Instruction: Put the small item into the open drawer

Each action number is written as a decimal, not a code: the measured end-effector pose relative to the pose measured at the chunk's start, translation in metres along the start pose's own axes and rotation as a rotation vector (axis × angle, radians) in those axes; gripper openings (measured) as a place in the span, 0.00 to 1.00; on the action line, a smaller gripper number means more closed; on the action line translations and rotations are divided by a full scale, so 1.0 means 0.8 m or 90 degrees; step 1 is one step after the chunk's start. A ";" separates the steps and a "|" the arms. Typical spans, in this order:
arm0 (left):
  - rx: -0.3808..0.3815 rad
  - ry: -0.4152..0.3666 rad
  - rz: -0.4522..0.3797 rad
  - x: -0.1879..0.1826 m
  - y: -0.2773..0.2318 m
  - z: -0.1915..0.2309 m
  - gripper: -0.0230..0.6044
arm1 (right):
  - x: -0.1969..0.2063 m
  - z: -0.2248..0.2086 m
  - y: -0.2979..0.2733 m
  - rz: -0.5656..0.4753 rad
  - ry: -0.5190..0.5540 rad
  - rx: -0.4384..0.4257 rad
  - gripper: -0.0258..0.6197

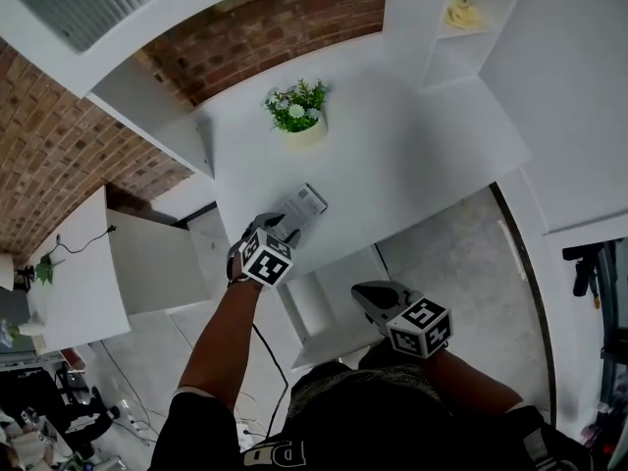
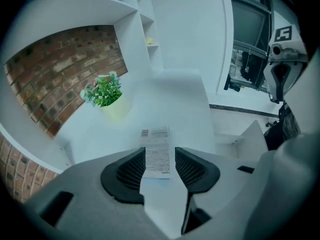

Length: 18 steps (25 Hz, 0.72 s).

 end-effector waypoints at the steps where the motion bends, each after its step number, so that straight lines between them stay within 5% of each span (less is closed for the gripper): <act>1: 0.005 0.003 0.009 0.000 -0.010 0.002 0.35 | 0.002 -0.002 0.001 0.001 -0.004 -0.003 0.05; 18: 0.054 0.057 0.105 0.011 -0.089 0.038 0.66 | 0.018 -0.040 0.018 0.025 -0.021 0.004 0.05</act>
Point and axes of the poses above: the fingertips, and each gripper's own axes: y backward along the fingers, z to its left, x out of its underside, the point moved 3 cm from there along y, backward along the fingers, and after that the axes turned 4 degrees about x, right-handed, at the moved point
